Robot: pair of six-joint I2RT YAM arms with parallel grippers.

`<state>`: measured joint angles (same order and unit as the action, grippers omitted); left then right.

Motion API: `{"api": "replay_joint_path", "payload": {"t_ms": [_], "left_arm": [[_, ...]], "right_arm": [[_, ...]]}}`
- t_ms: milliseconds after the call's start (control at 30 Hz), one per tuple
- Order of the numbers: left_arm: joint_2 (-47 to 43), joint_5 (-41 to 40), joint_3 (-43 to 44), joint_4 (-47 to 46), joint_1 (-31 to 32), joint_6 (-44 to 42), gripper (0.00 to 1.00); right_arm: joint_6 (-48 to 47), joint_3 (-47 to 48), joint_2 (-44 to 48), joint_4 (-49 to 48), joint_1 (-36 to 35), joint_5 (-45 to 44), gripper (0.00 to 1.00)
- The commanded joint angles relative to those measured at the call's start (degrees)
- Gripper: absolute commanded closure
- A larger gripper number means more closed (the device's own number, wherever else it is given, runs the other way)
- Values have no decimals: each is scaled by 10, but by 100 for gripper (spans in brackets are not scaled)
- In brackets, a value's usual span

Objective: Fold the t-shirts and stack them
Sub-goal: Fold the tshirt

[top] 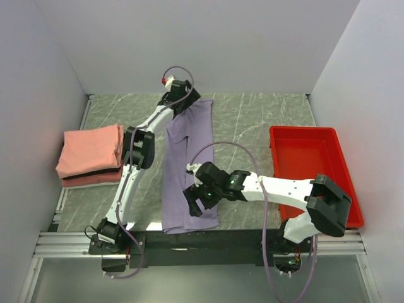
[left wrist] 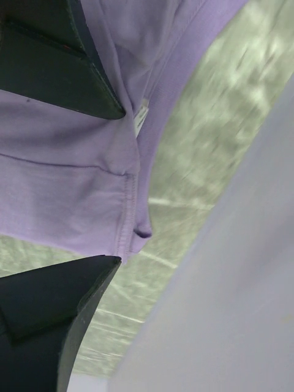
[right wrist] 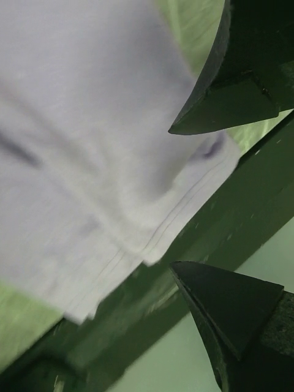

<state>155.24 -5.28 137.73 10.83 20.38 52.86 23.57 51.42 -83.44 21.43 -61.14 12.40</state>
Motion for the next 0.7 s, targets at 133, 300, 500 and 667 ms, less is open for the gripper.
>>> {"api": "replay_joint_path", "payload": {"t_ms": [133, 300, 500, 667], "left_arm": [[-53, -4, -3, 3, -34, 15, 1], [-155, -26, -33, 0, -9, -36, 1], [-313, -15, -138, 45, 21, -69, 1], [-511, -69, -349, 102, 50, -58, 1]], "right_arm": [[37, -58, 94, -12, -3, -66, 10], [70, -85, 155, -22, 0, -122, 6], [82, -80, 226, -3, 8, -215, 0], [109, -107, 293, -11, 46, -244, 0]]}}
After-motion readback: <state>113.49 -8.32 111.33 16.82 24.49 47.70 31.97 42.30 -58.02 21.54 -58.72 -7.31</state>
